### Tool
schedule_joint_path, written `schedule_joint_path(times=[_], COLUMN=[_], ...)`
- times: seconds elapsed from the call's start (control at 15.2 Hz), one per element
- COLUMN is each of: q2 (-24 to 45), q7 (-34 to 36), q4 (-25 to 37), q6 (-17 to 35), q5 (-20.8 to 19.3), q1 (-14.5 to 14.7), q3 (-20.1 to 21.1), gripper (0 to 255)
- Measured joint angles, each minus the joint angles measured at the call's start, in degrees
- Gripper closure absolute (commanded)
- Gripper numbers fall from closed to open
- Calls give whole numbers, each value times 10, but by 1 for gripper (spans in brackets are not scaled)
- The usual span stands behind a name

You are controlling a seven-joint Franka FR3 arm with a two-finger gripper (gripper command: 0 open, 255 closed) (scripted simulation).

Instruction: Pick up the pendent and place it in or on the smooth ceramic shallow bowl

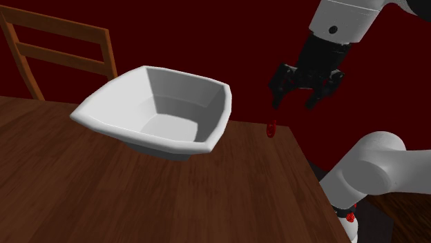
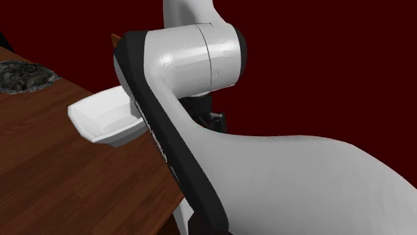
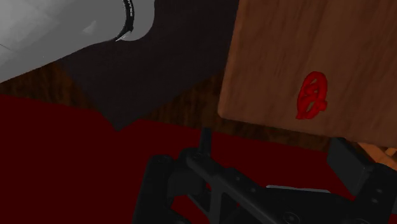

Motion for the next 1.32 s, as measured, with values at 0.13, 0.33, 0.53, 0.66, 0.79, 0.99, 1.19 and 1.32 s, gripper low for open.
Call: schedule_joint_path(times=[0.13,0.33,0.53,0.66,0.79,0.99,1.19,1.32], q2=[10,10,3,-2,-4,-3,-3,-3], q7=[56,101,106,104,104,104,104,104], q4=[28,34,12,-5,-14,-16,-16,-16], q6=[4,15,32,45,53,55,56,56], q5=[20,38,47,51,55,55,55,55], q1=[-17,-28,-25,-23,-22,-23,-23,-23], q3=[37,68,79,83,87,88,88,88], gripper=[0,0,0,0,0,0,255,255])
